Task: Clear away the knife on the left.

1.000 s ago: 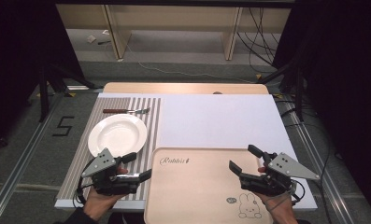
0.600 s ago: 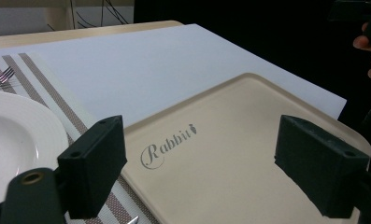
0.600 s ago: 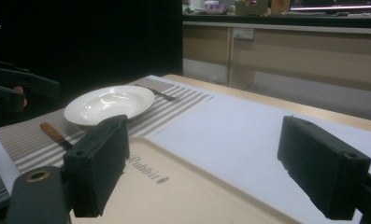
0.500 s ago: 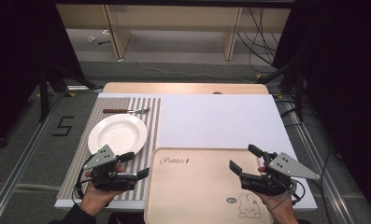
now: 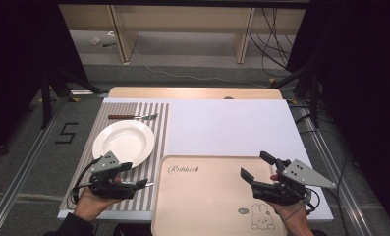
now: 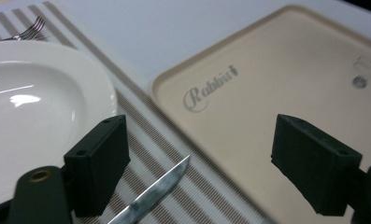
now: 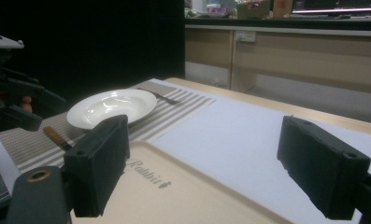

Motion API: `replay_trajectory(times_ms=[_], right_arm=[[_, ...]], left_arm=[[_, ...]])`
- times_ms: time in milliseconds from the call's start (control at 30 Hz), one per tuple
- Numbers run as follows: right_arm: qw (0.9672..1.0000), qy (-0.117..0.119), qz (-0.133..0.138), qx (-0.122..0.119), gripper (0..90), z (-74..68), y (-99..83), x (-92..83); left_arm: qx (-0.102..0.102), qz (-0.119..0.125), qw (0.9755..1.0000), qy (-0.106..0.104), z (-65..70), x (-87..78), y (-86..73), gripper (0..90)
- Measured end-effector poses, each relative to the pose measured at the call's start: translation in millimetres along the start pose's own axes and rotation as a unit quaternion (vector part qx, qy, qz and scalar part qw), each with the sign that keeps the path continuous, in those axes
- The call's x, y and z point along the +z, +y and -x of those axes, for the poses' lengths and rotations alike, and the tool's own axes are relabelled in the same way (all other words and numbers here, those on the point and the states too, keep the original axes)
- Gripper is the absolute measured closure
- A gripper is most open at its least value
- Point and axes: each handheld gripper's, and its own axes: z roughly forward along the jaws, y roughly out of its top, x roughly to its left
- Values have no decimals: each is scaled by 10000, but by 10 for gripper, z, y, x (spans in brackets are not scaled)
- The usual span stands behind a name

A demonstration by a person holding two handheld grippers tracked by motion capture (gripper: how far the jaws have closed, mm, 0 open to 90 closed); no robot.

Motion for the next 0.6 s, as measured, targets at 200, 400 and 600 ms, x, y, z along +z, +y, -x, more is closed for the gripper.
replay_trajectory(times_ms=[200, 400, 600], right_arm=[[10000, 71, 6, -38, 181, -23, 15, 40], [9999, 127, -6, -66, 182, -43, 25, 67], [9999, 140, -3, -80, 184, -49, 31, 66]], left_arm=[[94, -447, 9987, 218, -98, -22, -88, 202], [364, -1071, 9931, 318, -120, 26, -179, 214], [486, -1294, 9896, 409, -171, 43, -207, 237]])
